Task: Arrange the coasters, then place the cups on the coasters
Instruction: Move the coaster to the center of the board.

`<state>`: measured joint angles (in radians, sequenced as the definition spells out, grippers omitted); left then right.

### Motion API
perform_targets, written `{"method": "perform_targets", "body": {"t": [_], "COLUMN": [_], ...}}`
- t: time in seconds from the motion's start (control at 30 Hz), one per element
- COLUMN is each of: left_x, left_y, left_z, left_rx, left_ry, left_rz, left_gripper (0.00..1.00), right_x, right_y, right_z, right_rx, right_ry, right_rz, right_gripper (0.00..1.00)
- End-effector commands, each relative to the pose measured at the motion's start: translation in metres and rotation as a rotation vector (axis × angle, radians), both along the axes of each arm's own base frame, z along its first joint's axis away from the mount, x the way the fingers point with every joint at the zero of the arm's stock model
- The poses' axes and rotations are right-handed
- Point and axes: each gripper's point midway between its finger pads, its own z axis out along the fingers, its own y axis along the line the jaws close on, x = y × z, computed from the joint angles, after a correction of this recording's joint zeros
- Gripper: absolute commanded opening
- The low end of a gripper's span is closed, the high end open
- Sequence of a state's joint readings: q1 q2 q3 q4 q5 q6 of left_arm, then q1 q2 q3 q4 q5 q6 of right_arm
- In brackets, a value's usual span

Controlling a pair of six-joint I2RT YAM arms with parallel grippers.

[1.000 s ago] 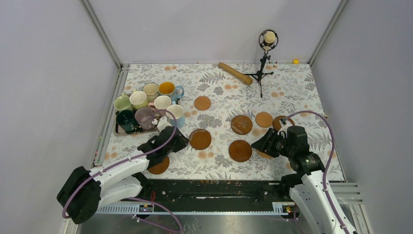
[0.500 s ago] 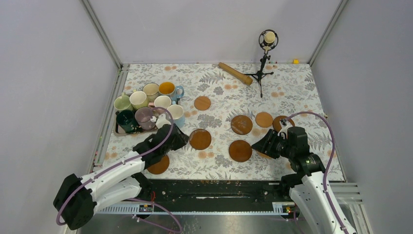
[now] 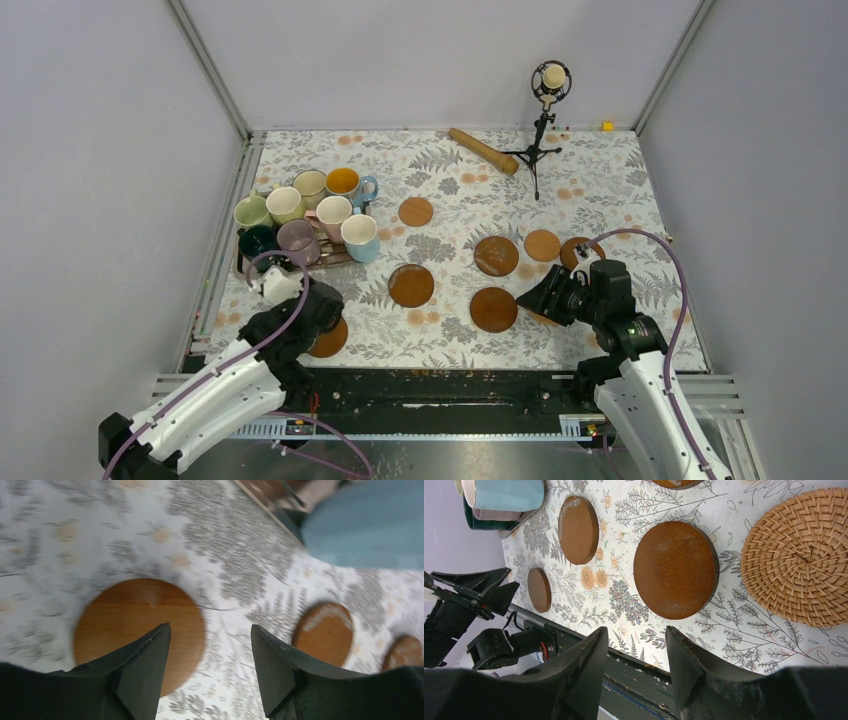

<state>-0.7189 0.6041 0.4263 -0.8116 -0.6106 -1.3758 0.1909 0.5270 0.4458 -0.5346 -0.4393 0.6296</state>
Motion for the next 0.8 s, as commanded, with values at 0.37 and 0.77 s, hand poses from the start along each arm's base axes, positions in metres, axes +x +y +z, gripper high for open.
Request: {"method": "perform_targets", "body": {"t": [0.37, 0.77], "left_x": [-0.035, -0.031], "left_y": [0.063, 0.055], "left_z": [-0.005, -0.035], "left_rx": [0.205, 0.132], "left_ry": [0.176, 0.190], "left_rz": [0.326, 0.339], "left_gripper": [0.88, 0.97], "right_x": [-0.002, -0.001], "right_y": [0.005, 0.004], "right_z": [0.007, 0.001], "right_rx": [0.017, 0.004], "right_ry": [-0.021, -0.014], "right_rz": [0.031, 0.039], "right_gripper": [0.54, 0.55]}}
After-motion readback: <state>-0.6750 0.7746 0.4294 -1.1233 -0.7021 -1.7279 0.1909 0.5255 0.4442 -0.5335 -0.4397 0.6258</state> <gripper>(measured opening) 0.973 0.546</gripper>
